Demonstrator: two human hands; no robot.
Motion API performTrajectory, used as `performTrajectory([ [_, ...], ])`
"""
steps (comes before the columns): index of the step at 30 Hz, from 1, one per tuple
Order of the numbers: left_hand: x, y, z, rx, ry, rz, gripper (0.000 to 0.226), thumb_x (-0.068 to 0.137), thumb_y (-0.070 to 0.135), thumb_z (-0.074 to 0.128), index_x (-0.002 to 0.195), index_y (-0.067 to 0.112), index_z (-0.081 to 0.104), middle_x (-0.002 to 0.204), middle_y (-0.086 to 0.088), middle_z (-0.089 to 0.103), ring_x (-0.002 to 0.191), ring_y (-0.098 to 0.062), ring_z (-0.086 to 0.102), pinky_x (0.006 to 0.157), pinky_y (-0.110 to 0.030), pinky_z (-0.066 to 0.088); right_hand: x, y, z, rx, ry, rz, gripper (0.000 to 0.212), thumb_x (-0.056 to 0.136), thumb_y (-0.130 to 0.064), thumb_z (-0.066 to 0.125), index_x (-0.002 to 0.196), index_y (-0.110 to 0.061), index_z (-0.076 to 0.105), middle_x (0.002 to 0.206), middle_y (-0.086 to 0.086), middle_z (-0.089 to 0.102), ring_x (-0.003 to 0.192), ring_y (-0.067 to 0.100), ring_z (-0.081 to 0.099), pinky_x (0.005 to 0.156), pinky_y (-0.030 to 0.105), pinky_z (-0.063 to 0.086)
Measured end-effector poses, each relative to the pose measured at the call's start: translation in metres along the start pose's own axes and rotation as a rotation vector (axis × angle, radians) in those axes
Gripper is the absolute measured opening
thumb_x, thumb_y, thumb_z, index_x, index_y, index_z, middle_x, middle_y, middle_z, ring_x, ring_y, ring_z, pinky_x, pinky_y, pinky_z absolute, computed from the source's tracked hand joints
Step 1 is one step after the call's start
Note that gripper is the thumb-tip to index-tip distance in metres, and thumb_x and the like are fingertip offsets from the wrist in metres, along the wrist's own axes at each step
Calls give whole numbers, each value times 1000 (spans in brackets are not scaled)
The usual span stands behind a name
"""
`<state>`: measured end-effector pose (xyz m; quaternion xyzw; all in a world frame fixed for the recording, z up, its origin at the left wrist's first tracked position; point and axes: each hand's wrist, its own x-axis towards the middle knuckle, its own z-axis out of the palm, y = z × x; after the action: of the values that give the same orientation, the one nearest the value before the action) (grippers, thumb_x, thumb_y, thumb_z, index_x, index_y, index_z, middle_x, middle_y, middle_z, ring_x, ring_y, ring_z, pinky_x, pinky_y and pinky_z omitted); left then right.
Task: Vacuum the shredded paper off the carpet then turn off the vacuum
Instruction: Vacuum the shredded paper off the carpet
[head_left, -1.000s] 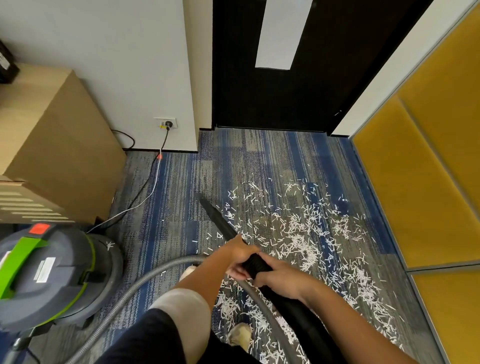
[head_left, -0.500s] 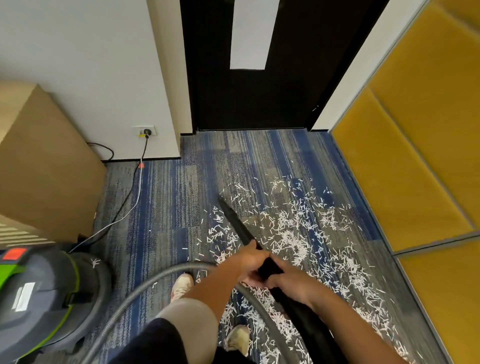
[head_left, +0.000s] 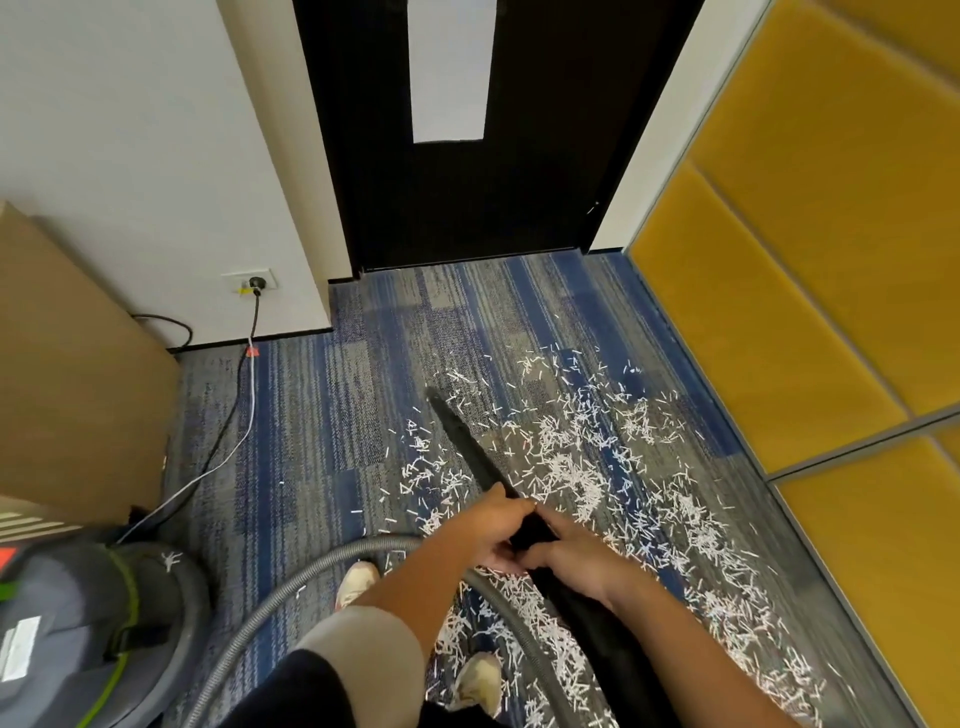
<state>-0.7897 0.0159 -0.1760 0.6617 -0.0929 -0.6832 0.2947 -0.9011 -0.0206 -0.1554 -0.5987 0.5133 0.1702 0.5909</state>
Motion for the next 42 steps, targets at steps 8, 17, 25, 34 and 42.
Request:
performTrajectory([
  [8, -2, 5, 1, -15, -50, -1, 56, 99, 12, 44, 148, 21, 17, 93, -6, 55, 83, -20, 60, 79, -34, 54, 2, -1, -3, 52, 44, 34, 48, 86, -8, 56, 131, -24, 44, 90, 6, 60, 67, 20, 56, 56, 27, 47],
  [17, 4, 29, -38, 169, -118, -37, 25, 98, 9, 42, 119, 22, 36, 98, -8, 54, 89, -24, 61, 73, -36, 57, 11, -27, 19, 152, 121, 4, 42, 84, -10, 58, 122, -26, 50, 91, 5, 63, 72, 18, 59, 60, 25, 48],
  [25, 11, 33, -95, 339, -239, -94, 6, 96, 6, 43, 98, 11, 46, 95, -12, 59, 77, -22, 62, 61, -33, 55, 19, -61, 69, 296, 165, 31, 52, 80, -11, 61, 129, -24, 48, 104, 9, 64, 85, 23, 59, 76, 31, 47],
  [34, 22, 26, -134, 454, -297, -137, 19, 94, 7, 48, 112, 7, 45, 100, -15, 64, 82, -25, 66, 64, -35, 58, 27, -74, 108, 383, 181, 57, 37, 83, -8, 58, 116, -25, 51, 88, 5, 61, 72, 19, 55, 64, 31, 45],
  [42, 26, 27, -135, 455, -313, -137, 20, 94, 7, 48, 114, 8, 43, 98, -18, 65, 84, -27, 68, 79, -43, 58, 27, -75, 105, 349, 201, 43, 40, 84, -10, 58, 110, -38, 47, 94, 6, 63, 79, 21, 58, 71, 29, 47],
])
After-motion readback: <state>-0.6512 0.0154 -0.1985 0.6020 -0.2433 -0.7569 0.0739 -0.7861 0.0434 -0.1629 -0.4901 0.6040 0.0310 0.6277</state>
